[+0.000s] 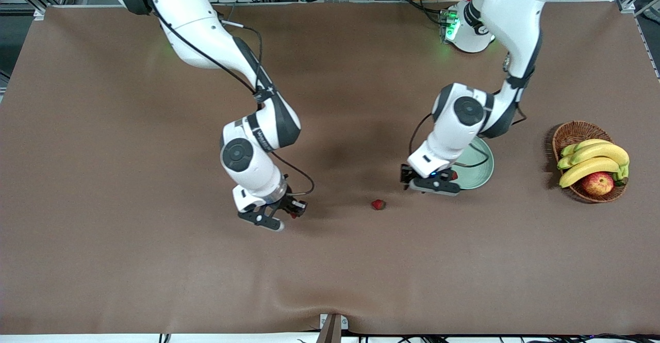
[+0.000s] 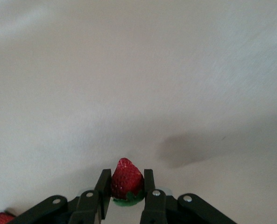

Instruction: Collect all strawberries into plate

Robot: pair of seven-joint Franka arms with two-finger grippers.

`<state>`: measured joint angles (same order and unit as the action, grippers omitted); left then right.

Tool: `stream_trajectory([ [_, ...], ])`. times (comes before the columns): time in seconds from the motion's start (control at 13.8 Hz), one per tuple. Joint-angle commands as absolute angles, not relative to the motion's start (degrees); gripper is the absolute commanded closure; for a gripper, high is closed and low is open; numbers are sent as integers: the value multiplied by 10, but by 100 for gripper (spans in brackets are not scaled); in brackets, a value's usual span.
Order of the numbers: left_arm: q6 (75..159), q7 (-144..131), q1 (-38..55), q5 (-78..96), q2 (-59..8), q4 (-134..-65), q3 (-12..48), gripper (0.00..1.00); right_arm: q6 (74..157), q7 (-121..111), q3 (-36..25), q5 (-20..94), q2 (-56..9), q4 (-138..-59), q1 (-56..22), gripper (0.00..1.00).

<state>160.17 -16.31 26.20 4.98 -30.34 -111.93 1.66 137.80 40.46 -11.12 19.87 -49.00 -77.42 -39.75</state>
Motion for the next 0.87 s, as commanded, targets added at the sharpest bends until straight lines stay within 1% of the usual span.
stream_trajectory([
  [0.0, 1600, -209, 287, 60, -378, -1008, 16, 4, 1367, 426, -121, 202, -505, -754, -420, 87],
  [0.14, 1600, -216, 294, 59, -409, -964, 16, 5, 1349, 432, -129, 200, -501, -764, -419, 87],
  [0.22, 1602, -216, 294, 57, -423, -954, 16, 7, 1333, 431, -138, 199, -500, -764, -417, 87],
  [0.36, 1614, -214, 295, 52, -452, -949, 16, 16, 1289, 419, -156, 186, -490, -764, -413, 87],
  [0.43, 1626, -207, 300, 50, -461, -947, 15, 18, 1262, 408, -169, 181, -482, -764, -411, 87],
  [0.58, 1633, -207, 306, 51, -468, -945, 14, 25, 1199, 380, -198, 181, -470, -764, -410, 87],
  [0.65, 1633, -210, 308, 51, -468, -945, 14, 32, 1181, 372, -206, 181, -468, -764, -410, 87],
  [0.72, 1633, -212, 316, 52, -467, -945, 14, 40, 1171, 371, -211, 181, -467, -764, -410, 87],
  [0.8, 1633, -212, 318, 52, -464, -946, 13, 54, 1169, 371, -211, 182, -467, -765, -410, 87],
])
